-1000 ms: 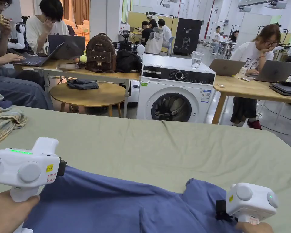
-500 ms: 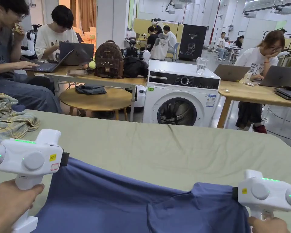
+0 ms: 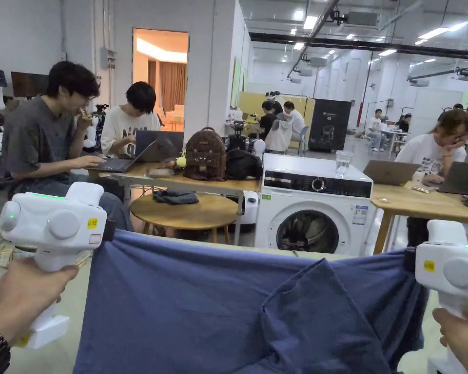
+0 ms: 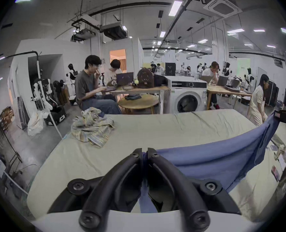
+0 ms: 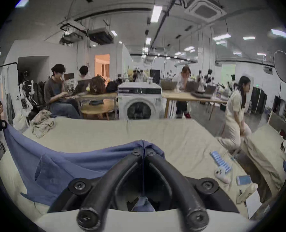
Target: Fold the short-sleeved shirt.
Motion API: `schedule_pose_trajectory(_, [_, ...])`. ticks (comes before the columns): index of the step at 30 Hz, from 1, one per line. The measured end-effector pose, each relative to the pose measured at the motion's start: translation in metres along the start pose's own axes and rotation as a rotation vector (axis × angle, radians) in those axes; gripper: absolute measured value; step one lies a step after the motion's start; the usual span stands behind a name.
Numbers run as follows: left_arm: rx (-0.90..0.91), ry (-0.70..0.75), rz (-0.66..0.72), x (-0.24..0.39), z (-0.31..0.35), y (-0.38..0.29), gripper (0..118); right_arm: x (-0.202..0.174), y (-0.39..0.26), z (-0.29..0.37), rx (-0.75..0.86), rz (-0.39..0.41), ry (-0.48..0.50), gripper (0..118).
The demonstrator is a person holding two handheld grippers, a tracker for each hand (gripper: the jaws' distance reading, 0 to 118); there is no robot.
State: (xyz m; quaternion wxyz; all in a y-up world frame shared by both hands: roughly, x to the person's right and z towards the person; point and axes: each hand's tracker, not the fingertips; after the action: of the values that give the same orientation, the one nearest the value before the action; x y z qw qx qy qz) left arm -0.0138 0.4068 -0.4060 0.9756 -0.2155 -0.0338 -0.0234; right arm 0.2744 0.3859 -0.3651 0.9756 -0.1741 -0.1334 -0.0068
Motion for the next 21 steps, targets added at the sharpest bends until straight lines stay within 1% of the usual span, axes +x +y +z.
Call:
schedule_pose_trajectory(3, [0.024, 0.019, 0.004, -0.007, 0.002, 0.022, 0, -0.01, 0.021, 0.012, 0.053, 0.004, 0.003, 0])
schedule_pose_trajectory(6, [0.038, 0.036, -0.002, -0.012, -0.002, 0.039, 0, -0.017, 0.043, 0.013, 0.071, 0.006, 0.002, 0])
schedule_pose_trajectory(9, [0.042, 0.042, -0.012, -0.013, -0.008, 0.054, 0, -0.021, 0.062, 0.001, 0.104, 0.02, -0.016, 0])
schedule_pose_trajectory(12, [0.047, 0.05, -0.013, -0.013, -0.018, 0.07, 0, -0.026, 0.079, -0.006, 0.109, 0.016, -0.018, 0])
schedule_pose_trajectory(16, [0.05, 0.051, -0.004, -0.013, -0.034, 0.094, 0, -0.029, 0.103, -0.022, 0.123, 0.044, -0.047, 0])
schedule_pose_trajectory(21, [0.085, 0.059, 0.022, -0.016, -0.052, 0.141, 0, -0.032, 0.146, -0.041, 0.165, 0.069, -0.076, 0])
